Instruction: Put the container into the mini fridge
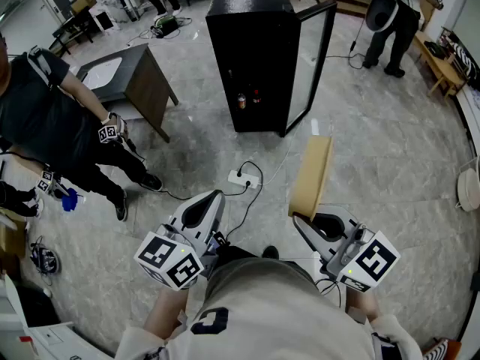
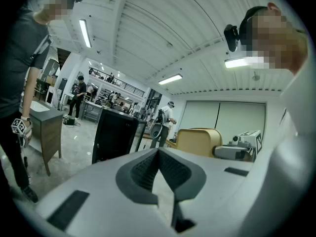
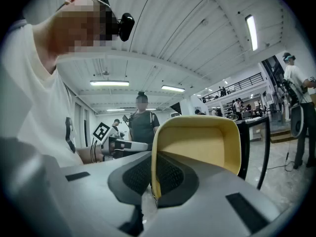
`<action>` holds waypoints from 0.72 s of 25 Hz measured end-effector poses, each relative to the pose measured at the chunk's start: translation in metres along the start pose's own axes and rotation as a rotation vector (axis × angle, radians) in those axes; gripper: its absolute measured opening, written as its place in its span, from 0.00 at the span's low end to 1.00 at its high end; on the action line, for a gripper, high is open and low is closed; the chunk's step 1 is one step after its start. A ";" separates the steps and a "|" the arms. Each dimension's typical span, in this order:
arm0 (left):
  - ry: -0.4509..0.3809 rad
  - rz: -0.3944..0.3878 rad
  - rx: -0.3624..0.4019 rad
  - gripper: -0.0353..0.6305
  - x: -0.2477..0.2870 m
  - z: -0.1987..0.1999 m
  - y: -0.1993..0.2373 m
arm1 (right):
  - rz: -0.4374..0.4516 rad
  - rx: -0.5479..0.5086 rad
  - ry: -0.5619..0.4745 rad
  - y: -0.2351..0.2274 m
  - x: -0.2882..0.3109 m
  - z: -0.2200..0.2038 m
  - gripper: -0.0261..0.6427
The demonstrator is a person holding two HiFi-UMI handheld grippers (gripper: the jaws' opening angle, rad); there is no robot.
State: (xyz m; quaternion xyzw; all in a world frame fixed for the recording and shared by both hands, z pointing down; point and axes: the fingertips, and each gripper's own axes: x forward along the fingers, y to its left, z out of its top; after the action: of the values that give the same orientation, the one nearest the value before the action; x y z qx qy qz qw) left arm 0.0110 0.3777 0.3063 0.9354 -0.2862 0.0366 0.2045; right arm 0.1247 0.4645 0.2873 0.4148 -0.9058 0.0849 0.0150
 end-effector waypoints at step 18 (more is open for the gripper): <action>-0.040 0.124 0.078 0.12 -0.039 0.044 0.128 | 0.200 -0.049 0.122 0.012 0.114 -0.001 0.08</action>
State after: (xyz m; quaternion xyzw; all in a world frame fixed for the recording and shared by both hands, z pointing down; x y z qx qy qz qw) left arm -0.0941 0.2837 0.3051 0.9237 -0.3458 0.0416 0.1594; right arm 0.0414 0.3869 0.2974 0.3160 -0.9418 0.0889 0.0719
